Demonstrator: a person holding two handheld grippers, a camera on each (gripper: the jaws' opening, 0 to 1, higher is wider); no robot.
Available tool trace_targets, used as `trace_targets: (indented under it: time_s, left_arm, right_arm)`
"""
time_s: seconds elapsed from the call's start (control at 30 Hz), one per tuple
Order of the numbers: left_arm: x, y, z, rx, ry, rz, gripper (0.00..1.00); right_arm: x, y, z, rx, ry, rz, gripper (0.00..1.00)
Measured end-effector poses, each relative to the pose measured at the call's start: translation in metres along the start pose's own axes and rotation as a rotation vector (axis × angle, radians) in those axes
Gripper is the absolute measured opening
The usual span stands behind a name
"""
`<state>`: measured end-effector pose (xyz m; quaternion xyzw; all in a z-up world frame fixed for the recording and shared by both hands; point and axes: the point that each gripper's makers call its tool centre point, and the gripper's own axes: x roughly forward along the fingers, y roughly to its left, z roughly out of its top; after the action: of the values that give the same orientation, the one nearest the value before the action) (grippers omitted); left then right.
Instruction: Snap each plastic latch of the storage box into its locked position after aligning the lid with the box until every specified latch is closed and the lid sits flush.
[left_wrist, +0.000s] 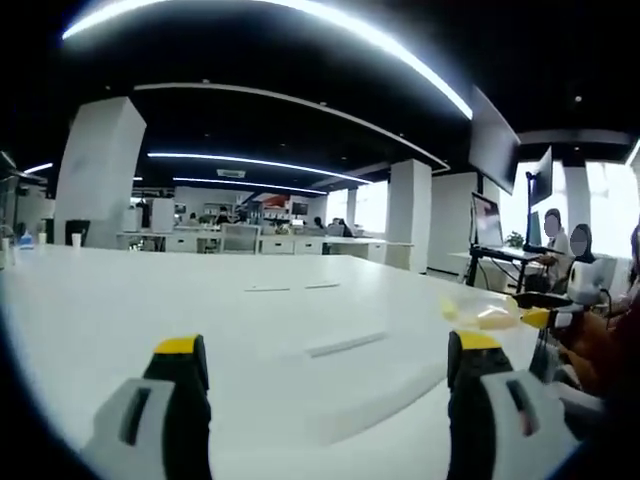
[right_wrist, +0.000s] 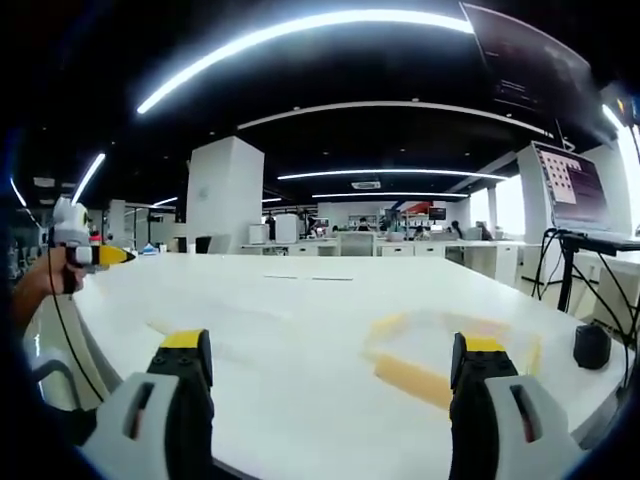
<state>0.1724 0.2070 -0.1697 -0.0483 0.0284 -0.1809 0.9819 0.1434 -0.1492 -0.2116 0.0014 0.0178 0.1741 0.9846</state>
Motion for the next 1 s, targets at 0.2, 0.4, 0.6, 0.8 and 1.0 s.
trace_targets:
  time_s: [0.2, 0.4, 0.6, 0.8, 1.0]
  left_arm:
    - [0.003, -0.003, -0.001, -0.007, 0.008, -0.013, 1.00]
    - [0.008, -0.008, 0.000, -0.008, 0.010, -0.025, 1.00]
    - [0.013, -0.013, 0.002, 0.013, 0.019, -0.037, 1.00]
    - [0.018, -0.018, 0.004, 0.028, 0.028, -0.052, 1.00]
    - [0.023, -0.021, 0.004, 0.067, 0.046, -0.059, 1.00]
  right_arm:
    - [0.000, 0.003, -0.001, 0.008, 0.003, 0.013, 1.00]
    - [0.000, 0.005, 0.000, 0.009, -0.001, 0.023, 1.00]
    - [-0.001, 0.005, 0.001, 0.011, -0.006, 0.022, 1.00]
    - [0.001, 0.006, -0.002, 0.011, 0.004, 0.030, 1.00]
    - [0.001, 0.003, -0.003, 0.016, 0.004, 0.032, 1.00]
